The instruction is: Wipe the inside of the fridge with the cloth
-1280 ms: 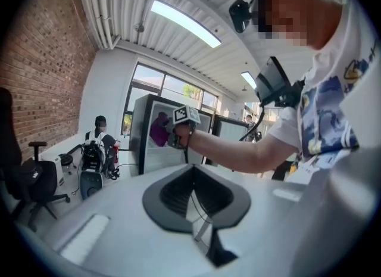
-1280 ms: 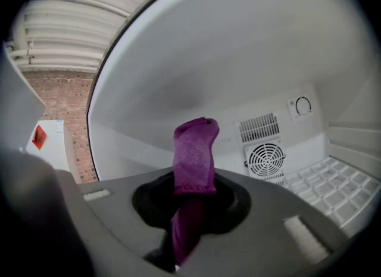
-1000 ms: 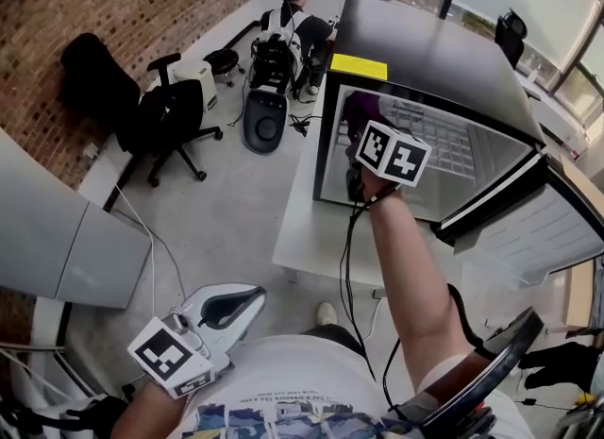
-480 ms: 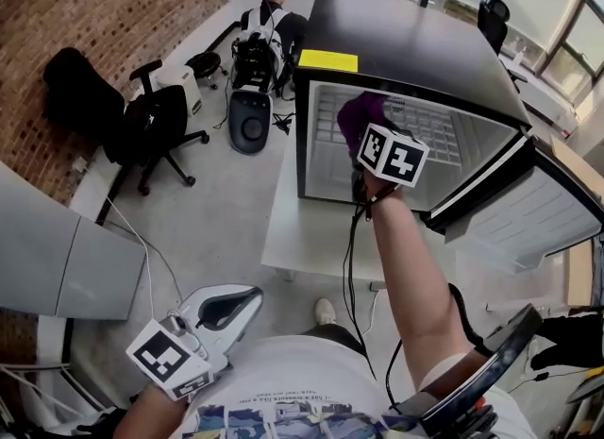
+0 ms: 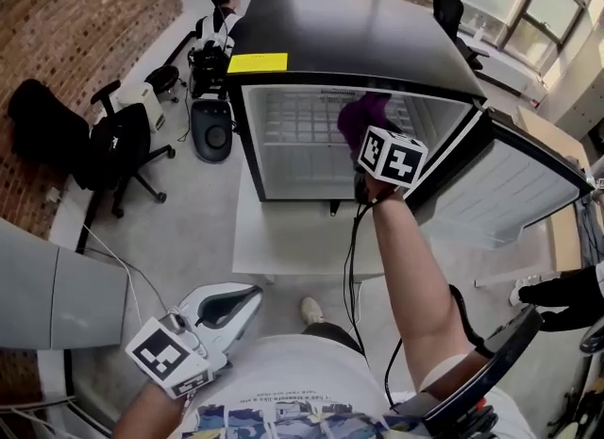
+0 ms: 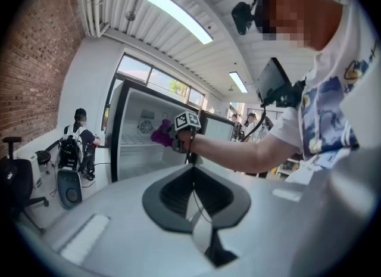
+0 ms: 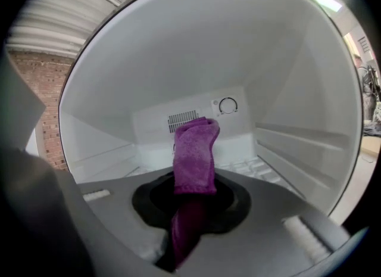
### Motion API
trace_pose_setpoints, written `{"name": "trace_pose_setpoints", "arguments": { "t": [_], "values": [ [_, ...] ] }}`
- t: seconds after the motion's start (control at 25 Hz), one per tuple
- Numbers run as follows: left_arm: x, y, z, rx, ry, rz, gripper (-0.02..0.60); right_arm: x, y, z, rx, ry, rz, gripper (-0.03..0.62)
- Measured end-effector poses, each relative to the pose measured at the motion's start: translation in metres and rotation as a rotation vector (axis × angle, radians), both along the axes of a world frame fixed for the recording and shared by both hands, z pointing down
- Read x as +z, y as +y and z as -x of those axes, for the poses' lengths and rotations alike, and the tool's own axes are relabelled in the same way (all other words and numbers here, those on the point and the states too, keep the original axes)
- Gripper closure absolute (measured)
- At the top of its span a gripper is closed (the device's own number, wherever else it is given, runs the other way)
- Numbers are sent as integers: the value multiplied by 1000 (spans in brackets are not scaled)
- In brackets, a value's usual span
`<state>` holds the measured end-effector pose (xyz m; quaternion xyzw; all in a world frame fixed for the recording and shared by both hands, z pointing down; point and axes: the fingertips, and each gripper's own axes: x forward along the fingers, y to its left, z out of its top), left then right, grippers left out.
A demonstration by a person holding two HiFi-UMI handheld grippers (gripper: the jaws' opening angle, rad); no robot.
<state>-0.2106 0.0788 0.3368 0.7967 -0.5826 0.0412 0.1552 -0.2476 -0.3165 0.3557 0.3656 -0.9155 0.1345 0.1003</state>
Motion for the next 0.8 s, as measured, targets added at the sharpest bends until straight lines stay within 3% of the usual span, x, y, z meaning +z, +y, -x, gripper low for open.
{"name": "trace_pose_setpoints", "arguments": {
  "t": [0.36,0.8],
  "values": [
    [-2,-23,-20,90,-7,-12,575,-4,-28,-66,144,80,-68,542],
    [-2,-16,-28,129,-8,-15,575,-26,-16,-98,210,93,-182,542]
  ]
}}
